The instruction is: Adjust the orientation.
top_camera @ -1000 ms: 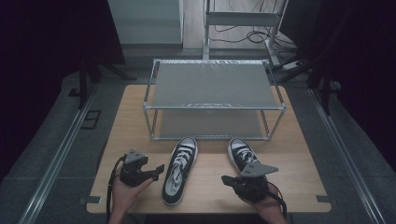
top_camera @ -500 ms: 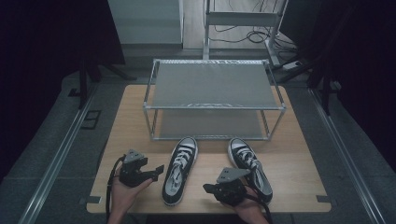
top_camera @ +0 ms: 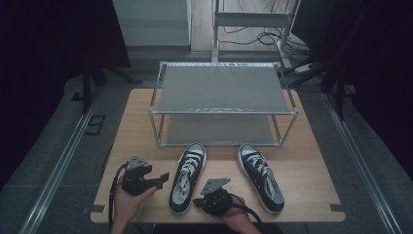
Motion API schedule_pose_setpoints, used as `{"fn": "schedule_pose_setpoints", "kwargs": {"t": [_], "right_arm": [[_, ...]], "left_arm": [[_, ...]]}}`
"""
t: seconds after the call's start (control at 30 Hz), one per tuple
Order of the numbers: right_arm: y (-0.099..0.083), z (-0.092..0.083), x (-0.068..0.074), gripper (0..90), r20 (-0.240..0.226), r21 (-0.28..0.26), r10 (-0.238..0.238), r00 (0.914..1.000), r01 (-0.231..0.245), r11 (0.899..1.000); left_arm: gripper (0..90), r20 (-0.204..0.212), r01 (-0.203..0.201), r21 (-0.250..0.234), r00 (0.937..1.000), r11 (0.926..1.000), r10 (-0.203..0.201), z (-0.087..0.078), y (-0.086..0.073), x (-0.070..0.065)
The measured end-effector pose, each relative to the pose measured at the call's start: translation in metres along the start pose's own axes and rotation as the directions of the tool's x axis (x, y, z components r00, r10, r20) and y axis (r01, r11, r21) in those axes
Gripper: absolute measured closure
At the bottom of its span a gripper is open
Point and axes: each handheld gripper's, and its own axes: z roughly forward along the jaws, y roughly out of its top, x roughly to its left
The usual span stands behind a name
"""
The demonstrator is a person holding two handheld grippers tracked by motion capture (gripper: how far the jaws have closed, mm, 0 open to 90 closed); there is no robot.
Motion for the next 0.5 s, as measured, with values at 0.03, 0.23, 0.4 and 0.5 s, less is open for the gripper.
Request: {"fn": "schedule_pose_setpoints", "kwargs": {"t": [0.03,0.23,0.4,0.5], "right_arm": [[0.002,0.002,0.001,89.6,0.001,0.004,-0.009,1.0000,0.009,1.000],[0.011,0.011,0.005,89.6,-0.017,0.012,-0.027,0.9995,0.027,1.000],[0.012,0.015,0.008,89.5,-0.022,-0.001,-0.022,0.9995,0.022,1.000],[0.011,0.013,0.008,89.3,-0.018,-0.005,-0.018,0.9997,0.017,1.000]], "left_arm": [[24.2,0.001,0.002,-0.002,1.0000,1.0000,-0.002,-0.001,0.000,0.001],[24.2,0.008,0.020,-0.009,0.9998,0.9998,-0.020,-0.004,0.000,0.004],[24.0,0.014,0.016,0.002,0.9998,0.9999,-0.016,-0.001,-0.001,0.003],[23.7,0.026,0.011,0.006,0.9996,0.9999,-0.012,0.000,-0.001,0.001]]}}
